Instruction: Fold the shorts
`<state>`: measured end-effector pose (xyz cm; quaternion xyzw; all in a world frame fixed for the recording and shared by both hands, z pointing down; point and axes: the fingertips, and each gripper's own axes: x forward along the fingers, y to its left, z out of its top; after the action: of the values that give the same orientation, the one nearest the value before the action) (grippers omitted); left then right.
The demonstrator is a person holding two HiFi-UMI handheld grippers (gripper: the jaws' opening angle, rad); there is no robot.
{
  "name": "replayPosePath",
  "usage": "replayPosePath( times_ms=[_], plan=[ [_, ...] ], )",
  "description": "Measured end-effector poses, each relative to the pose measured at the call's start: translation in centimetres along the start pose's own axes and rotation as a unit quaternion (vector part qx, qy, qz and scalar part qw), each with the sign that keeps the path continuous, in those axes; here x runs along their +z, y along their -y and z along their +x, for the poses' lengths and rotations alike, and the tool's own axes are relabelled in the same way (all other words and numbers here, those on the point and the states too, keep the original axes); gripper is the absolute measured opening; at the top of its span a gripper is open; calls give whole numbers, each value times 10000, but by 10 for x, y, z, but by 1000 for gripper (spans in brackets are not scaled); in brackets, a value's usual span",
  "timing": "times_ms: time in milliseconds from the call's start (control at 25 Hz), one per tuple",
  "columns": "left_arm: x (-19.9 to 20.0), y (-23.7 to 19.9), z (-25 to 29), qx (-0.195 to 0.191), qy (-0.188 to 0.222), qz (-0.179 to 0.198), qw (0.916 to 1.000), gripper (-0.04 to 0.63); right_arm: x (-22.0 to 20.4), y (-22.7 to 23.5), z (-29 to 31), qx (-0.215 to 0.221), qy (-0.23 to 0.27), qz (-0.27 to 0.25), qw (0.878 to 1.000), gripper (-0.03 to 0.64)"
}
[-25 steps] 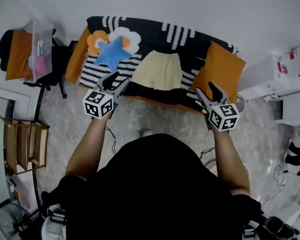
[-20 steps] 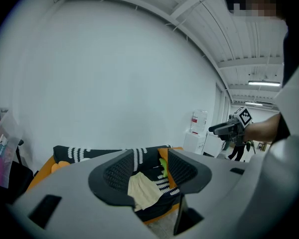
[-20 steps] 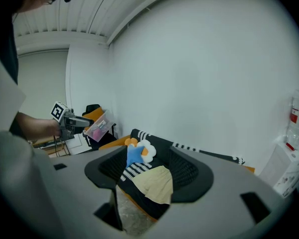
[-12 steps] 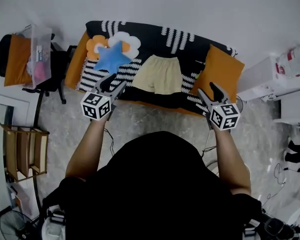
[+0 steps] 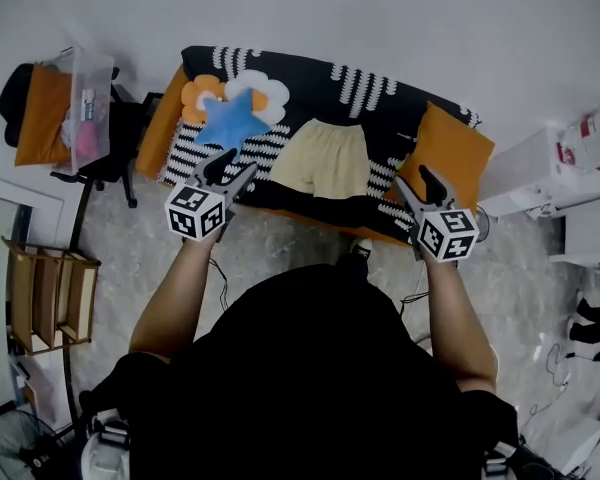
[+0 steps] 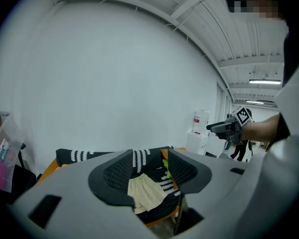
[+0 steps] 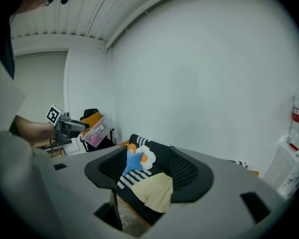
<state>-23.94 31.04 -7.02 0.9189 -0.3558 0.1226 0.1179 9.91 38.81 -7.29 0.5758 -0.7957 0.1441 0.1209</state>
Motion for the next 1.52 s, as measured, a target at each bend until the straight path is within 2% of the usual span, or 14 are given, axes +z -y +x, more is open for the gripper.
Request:
replayPosePath(
  times_ms=[360,840,1240,1520],
  plan=[
    [10,-8,24,339,-27,-74,9994,236,11,29,46,386,62,-20,9992,273],
    [27,-19,93,841,-86,-328,9959,236,41,120,115,797,-139,-253,9964,273],
    [37,-27,136,1481,-109,-559,9873,236,61,173,183,1449,-324,-830,9854,273],
    [35,-22,149,1960,-79,-726,9779,236,62,194,218,1927,-375,-942,9760,273]
  ],
)
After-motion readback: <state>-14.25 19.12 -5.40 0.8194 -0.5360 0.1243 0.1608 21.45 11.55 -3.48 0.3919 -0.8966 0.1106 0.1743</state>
